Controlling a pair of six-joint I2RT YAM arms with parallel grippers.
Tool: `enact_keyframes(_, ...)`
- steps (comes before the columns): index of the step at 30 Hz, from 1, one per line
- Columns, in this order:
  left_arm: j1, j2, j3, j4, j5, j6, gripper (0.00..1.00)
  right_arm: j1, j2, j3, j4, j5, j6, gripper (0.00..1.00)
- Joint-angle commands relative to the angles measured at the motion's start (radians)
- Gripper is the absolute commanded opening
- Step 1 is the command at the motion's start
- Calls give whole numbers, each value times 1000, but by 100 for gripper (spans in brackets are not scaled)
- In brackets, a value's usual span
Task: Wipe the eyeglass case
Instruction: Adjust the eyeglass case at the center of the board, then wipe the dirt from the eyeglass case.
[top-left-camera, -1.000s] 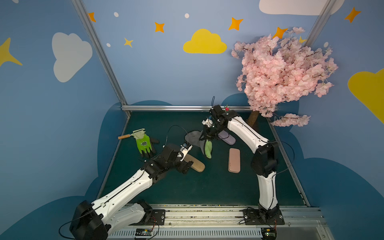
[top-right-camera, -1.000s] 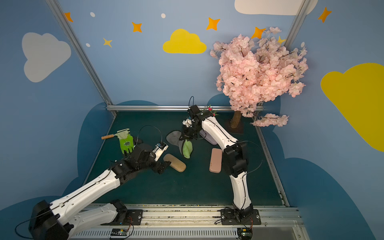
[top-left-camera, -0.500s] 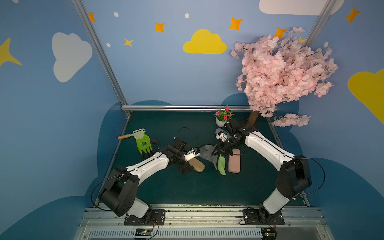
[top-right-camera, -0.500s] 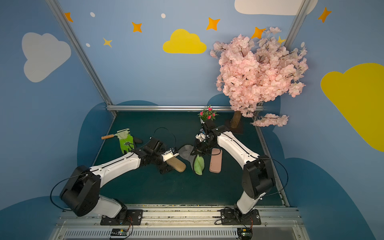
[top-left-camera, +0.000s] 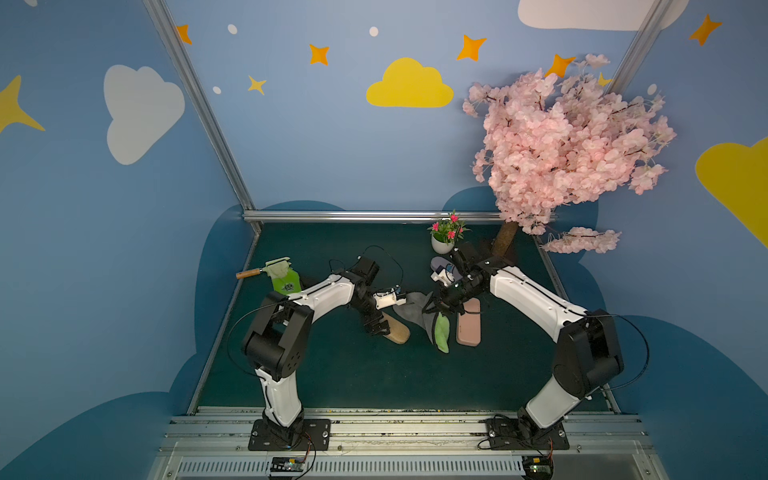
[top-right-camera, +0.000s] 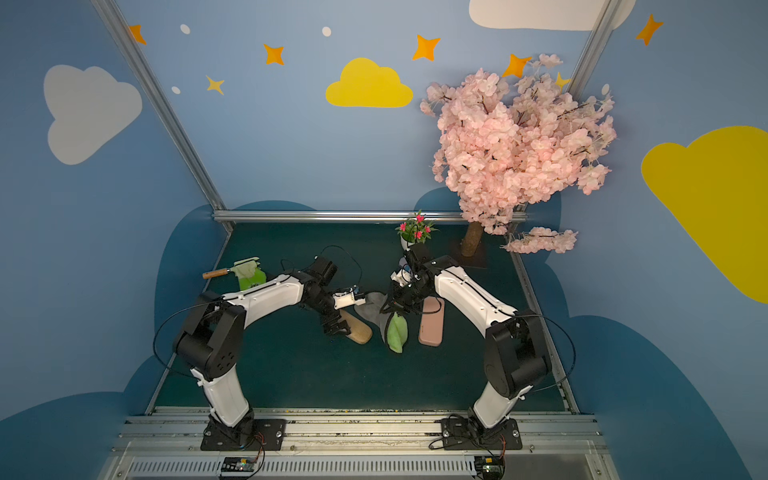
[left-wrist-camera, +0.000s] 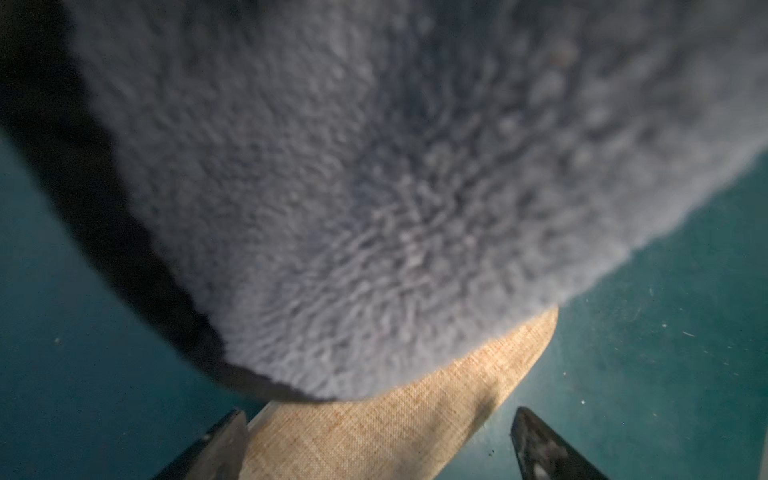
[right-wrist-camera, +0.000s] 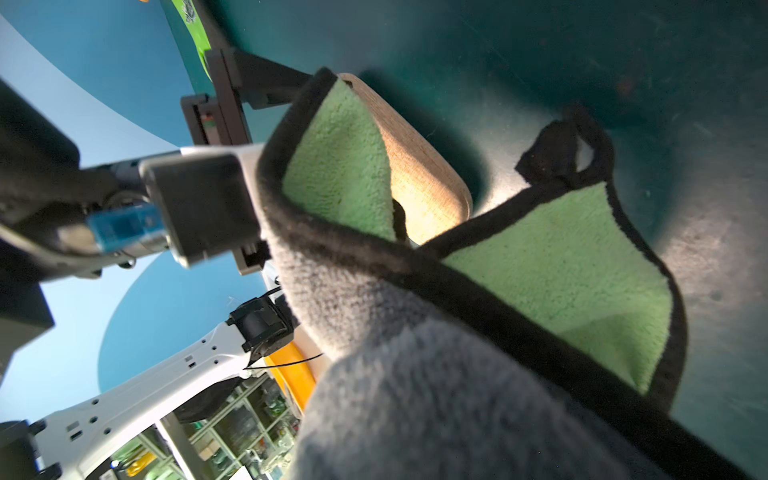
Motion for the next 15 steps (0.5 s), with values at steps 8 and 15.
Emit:
enact_keyframes(8,-17,4,-31,-162,34,-175,87,-4,-44,-61,65,-15,35,0)
enact_keyframes(15,-89,-105,-214,127,-129,-314,91,63,45,-25,85,-19,33,0)
